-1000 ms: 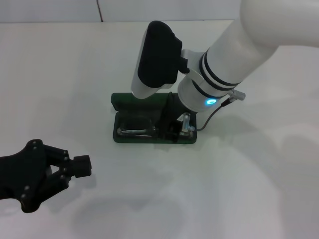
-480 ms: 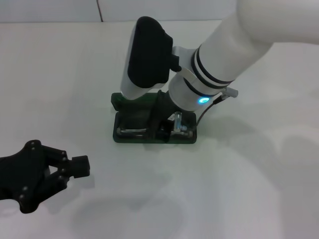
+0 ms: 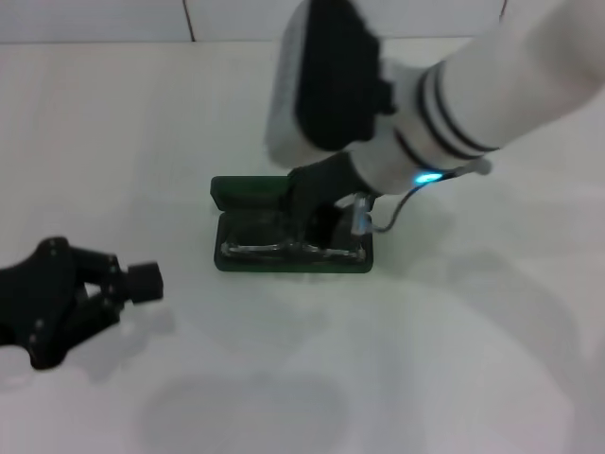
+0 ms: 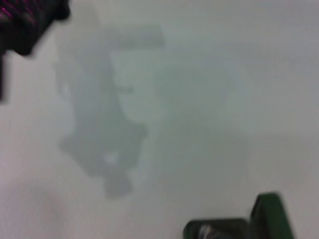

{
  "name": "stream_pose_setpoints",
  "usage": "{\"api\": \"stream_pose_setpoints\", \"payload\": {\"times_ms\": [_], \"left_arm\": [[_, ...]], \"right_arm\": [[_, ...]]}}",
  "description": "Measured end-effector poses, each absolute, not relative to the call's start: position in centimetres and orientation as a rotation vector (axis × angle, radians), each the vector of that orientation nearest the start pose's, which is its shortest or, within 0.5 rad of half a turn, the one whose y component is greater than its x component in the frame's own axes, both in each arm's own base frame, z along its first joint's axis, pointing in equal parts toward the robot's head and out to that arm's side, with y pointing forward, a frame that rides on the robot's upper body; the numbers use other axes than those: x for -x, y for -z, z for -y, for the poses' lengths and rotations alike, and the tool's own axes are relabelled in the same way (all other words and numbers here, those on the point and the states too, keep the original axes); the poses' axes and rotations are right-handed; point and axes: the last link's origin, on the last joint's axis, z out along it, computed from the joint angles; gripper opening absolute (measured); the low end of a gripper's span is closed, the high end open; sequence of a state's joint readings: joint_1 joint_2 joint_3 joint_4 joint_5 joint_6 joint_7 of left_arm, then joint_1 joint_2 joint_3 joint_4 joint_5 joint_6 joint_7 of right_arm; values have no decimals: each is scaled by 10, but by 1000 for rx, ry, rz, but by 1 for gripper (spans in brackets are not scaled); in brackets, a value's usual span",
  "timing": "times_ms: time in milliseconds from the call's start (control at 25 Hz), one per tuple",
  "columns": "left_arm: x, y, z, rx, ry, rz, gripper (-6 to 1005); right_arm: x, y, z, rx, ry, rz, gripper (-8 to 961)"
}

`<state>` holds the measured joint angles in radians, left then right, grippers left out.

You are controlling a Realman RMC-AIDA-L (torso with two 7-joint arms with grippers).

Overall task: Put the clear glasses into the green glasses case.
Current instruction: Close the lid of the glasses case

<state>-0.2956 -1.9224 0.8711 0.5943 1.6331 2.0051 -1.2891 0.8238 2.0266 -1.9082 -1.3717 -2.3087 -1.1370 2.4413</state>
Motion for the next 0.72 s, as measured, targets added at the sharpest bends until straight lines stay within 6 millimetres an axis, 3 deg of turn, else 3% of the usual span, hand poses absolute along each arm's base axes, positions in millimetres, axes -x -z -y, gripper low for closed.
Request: {"api": "stream_pose_setpoints", "payload": {"times_ms": [200, 360, 560, 720], "left_arm": [[284, -69, -247, 2708, 1229, 523, 53], [280, -71, -252, 2688, 1257, 532, 53], [275, -72, -256, 2682, 1283, 539, 54], [255, -65, -278, 2753, 1258, 462, 55]], "right_arm": [[-36, 35, -330, 2822, 70, 23, 186], [-45, -17, -319, 2734, -120, -17, 186], [-77, -65, -314, 2636, -397, -86, 186], [-128, -82, -320, 2624, -595, -272, 186]]}}
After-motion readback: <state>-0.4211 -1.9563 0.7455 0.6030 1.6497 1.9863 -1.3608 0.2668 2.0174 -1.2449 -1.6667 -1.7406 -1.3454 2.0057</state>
